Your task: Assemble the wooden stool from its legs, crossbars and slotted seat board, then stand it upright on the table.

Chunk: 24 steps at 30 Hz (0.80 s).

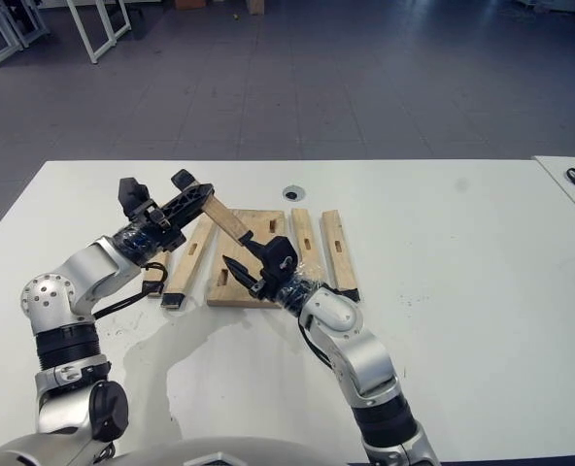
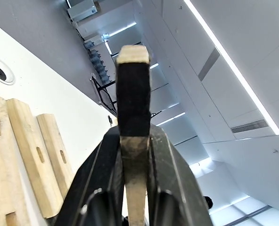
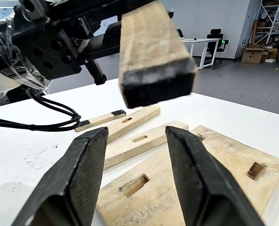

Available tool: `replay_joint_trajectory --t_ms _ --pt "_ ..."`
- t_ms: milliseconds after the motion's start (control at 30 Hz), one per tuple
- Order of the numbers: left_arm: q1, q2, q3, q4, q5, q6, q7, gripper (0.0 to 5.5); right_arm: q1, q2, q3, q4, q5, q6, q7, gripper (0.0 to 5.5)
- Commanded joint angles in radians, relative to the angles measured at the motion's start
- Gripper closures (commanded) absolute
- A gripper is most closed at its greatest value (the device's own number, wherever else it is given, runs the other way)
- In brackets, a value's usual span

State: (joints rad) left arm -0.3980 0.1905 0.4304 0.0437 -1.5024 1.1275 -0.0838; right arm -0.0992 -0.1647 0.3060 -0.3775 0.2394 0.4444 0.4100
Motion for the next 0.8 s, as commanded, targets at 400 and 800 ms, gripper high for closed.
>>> replay_joint_trajectory --t_ms 400,800 --pt "0.002 0.077 -0.181 0.137 0.981 -0.802 -0.016 5.09 0.217 -0.016 -0.071 -0.050 -0.094 0.024 -0.183 3.28" --pt "-0.074 0.059 -0.234 0.432 1.226 -1.013 -0.017 5.09 0.233 -0.011 -0.086 -0.058 -0.119 0.031 -0.190 3.28"
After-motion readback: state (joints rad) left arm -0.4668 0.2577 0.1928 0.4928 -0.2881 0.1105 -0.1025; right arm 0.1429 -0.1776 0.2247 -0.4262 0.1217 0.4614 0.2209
